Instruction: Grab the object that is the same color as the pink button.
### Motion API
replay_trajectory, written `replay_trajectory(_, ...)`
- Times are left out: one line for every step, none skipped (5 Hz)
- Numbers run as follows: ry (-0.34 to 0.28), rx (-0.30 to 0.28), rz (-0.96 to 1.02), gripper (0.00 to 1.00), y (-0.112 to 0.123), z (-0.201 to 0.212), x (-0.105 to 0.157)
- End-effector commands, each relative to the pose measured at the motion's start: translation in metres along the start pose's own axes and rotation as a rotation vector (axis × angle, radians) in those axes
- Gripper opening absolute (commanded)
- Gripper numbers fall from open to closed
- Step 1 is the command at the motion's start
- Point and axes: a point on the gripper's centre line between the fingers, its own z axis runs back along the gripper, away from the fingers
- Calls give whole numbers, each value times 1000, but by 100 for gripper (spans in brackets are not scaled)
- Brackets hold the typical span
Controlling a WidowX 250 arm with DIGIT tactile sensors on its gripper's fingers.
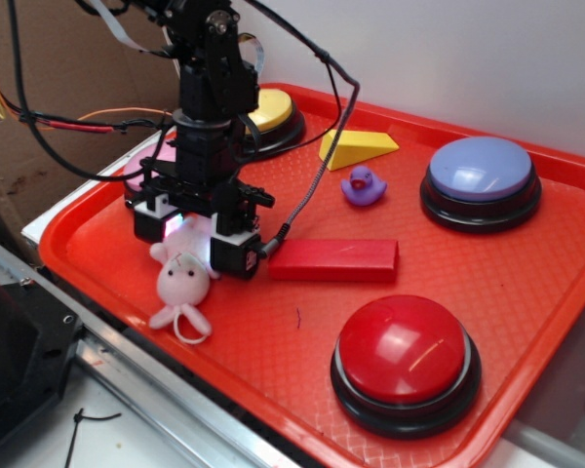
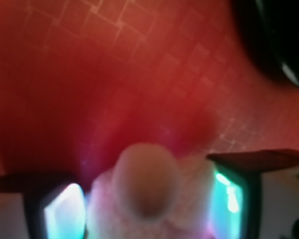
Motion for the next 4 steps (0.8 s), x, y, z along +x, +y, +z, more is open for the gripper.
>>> replay_trajectory(-126,-76,-175,0,20,54,-4)
replay_trajectory(-244,7,-378,0,30,105,-10)
replay_trajectory(-296,-16,-301,0,36,152,-28)
replay_trajectory(-306,-14,-263,0,36,200,-44)
